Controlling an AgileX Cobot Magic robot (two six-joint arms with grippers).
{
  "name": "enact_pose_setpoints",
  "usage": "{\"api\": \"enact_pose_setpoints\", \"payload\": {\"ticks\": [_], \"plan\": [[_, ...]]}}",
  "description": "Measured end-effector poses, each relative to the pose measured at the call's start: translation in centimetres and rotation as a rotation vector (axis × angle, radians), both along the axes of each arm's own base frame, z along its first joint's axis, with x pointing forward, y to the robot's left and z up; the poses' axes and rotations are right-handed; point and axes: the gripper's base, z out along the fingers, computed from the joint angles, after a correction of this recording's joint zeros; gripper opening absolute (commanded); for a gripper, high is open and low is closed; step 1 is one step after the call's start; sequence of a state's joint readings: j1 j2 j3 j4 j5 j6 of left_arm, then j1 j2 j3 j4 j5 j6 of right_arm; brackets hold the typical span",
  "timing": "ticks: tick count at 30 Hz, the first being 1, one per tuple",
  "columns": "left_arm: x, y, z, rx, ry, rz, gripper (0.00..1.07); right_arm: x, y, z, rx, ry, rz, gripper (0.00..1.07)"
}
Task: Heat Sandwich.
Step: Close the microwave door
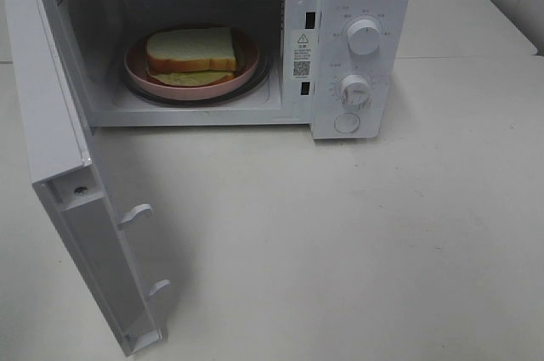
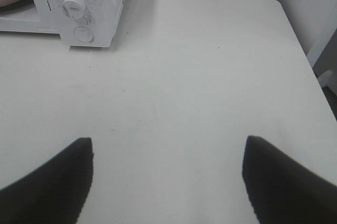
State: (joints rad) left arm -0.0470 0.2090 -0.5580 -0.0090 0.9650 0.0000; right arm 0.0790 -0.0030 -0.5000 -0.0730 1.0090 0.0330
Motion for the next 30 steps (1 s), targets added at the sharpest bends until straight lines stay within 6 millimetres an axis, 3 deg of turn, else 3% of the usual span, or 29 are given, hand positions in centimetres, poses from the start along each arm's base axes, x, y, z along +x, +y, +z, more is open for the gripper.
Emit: {"api": "enact_pose_setpoints", "payload": {"ticks": [2, 3, 6, 7, 9, 12, 18, 20, 30], "plan": [[1.3, 0.0, 0.1, 0.003, 0.018, 0.001, 0.51, 0.0, 0.0, 0.0, 0.000, 0.000, 0.000, 0.75], [1.3, 0.0, 0.1, 0.003, 0.018, 0.001, 0.51, 0.0, 0.0, 0.0, 0.000, 0.000, 0.000, 0.75], [2.8, -0.1, 0.1, 0.010, 0.043, 0.004, 0.37, 0.0, 0.0, 0.0, 0.000, 0.000, 0.000, 0.75], [3.7, -0.1, 0.1, 0.011, 0.059, 0.004, 0.25, 0.0, 0.0, 0.0, 0.000, 0.000, 0.000, 0.75], [4.2, -0.1, 0.0, 0.011, 0.068, 0.004, 0.20, 0.0, 0.0, 0.0, 0.000, 0.000, 0.000, 0.75], [6.0, -0.2, -0.3, 0.013, 0.104, 0.003, 0.00, 0.0, 0.0, 0.0, 0.000, 0.000, 0.000, 0.75], [8.5, -0.3, -1.4, 0.012, 0.078, 0.003, 0.00, 0.0, 0.0, 0.0, 0.000, 0.000, 0.000, 0.75], [9.5, -0.4, -2.7, 0.009, 0.026, 0.004, 0.00, 0.0, 0.0, 0.0, 0.000, 0.000, 0.000, 0.75], [10.8, -0.4, -6.9, 0.000, -0.166, 0.004, 0.00, 0.0, 0.0, 0.0, 0.000, 0.000, 0.000, 0.75]]}}
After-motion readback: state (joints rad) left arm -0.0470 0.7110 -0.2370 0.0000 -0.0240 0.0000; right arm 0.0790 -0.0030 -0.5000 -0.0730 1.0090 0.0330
